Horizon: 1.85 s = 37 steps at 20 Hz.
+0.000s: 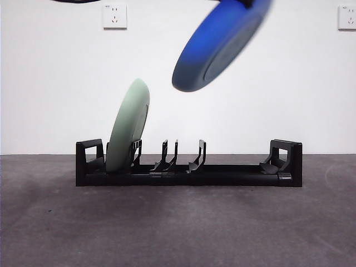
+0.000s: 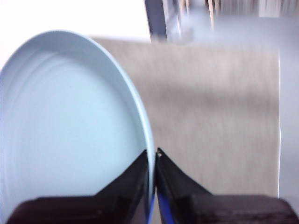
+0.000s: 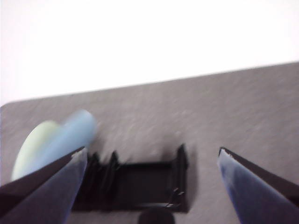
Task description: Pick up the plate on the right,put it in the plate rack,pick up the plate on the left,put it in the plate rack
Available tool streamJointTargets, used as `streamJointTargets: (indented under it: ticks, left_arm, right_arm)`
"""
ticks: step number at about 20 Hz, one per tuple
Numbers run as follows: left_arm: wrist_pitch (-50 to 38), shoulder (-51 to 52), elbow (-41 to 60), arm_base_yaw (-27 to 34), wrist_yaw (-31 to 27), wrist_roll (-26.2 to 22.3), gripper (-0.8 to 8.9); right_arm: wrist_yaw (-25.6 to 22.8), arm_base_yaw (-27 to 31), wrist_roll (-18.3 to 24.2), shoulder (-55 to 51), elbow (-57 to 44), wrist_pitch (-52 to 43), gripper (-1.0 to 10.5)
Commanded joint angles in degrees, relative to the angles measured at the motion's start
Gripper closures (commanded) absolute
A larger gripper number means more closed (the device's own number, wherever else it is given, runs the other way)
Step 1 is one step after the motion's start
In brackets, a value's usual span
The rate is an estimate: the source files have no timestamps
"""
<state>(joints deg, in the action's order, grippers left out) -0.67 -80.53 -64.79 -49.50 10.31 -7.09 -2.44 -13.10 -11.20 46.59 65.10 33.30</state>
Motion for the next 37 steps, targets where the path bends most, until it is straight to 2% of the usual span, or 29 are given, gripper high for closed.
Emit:
streamJointTargets:
  ticks: [1,5,9,13,15,22,37]
  left_arm:
    - [-8.0,-1.3,0.3,4.0,5.6,13.8,8.23]
    - [-17.3,-4.2,0.3,8.2,9.2,24.3,8.23]
    - [-23.9,-8.5,0.3,10.1,9.4,31.0,8.23]
    - [-30.0,-12.7,0.3,11.4,7.1,36.3,8.23]
    - [-32.0,-14.4,0.3,11.9,4.1,38.1,8.23]
    - [-33.7,-17.2,0.3,13.1,-0.3,38.8,8.23]
    - [-33.0,-22.1,0.3,13.6,-0.8,38.2,8.23]
  right_arm:
    - [-2.3,0.0,1.7,-2.0,0.1,-0.5,4.8]
    - [-2.5,0.0,1.7,-3.6,0.1,0.0,4.8]
    - [-2.6,0.0,1.7,-3.6,0.1,1.6,4.8]
    - [-2.6,0.0,2.1,-3.1,0.1,3.2,4.8]
    - [-2.6,0.0,2.2,-2.7,0.1,3.7,4.8]
    - [-2.6,0.0,2.3,-1.5,0.1,3.7,4.8]
    - [-2.5,0.0,2.3,2.6,0.1,3.4,4.8]
